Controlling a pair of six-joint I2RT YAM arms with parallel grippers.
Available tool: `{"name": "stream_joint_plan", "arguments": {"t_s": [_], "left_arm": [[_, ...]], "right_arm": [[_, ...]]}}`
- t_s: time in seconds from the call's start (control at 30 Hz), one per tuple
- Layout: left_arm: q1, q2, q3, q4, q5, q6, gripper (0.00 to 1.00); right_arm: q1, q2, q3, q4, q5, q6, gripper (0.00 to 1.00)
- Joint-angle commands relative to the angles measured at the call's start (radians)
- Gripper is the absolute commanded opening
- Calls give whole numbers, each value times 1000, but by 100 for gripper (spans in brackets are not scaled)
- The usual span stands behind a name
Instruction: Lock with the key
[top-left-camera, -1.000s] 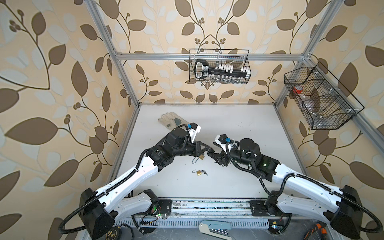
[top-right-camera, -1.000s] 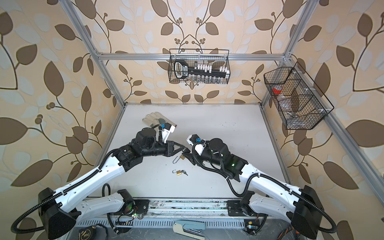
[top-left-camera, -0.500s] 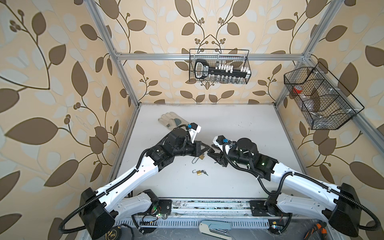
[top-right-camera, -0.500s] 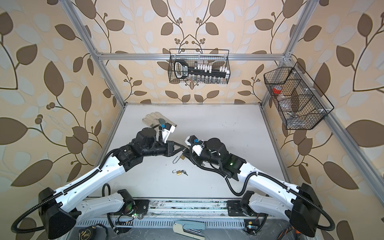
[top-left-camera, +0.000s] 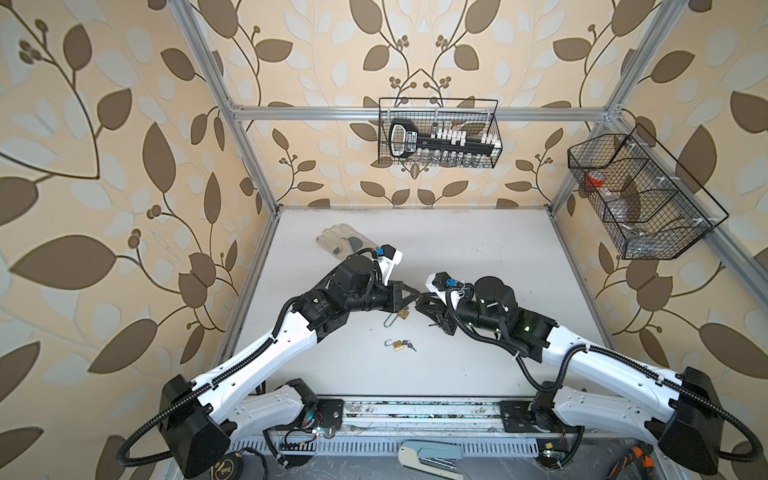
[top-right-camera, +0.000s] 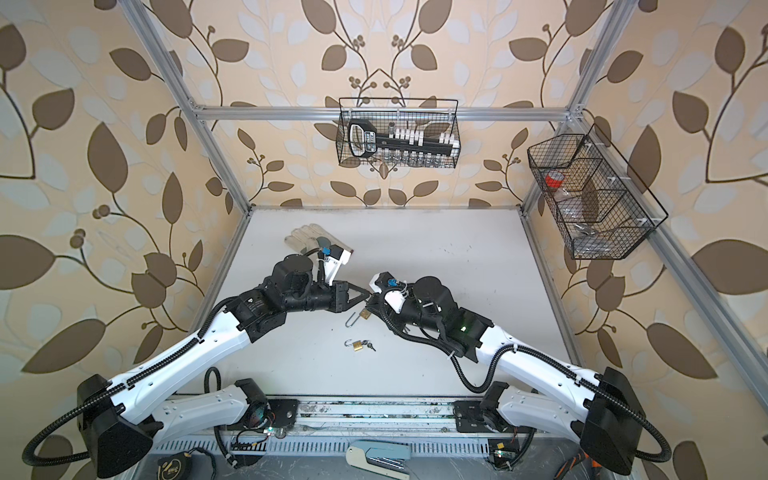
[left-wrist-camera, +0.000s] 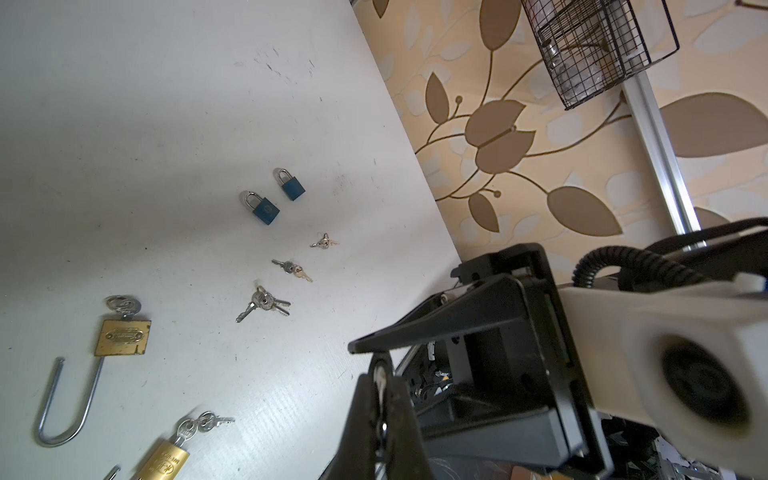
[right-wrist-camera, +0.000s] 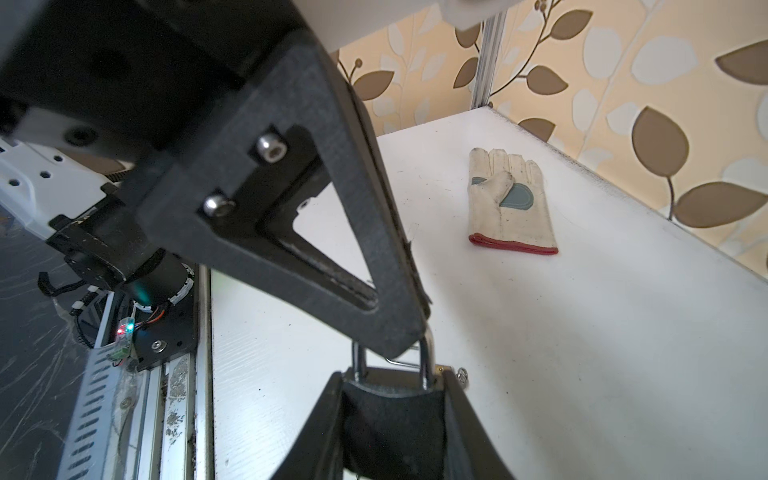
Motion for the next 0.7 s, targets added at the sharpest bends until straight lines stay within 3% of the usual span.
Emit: {"name": "stream_joint_plan", "arguments": {"t_s": [0.0, 0.3, 0.33, 0.4, 0.67], "left_arm": [[-7, 10, 73, 18, -23, -1, 0], [-1, -18, 127, -178, -278, 75, 65], [-1, -21, 128, -209, -312, 82, 83], [-1, -32, 119, -261, -373, 92, 98], [1, -68, 12, -349, -483, 45, 99]], "right_arm": [[1, -35, 9, -29, 7, 16, 1], [-36, -47, -21, -122, 168, 58, 0], [-48, -29, -14, -139, 180, 63, 0], [-74, 23, 14, -189, 207, 71, 0], [-123, 298, 167, -356, 264, 61, 0]]}}
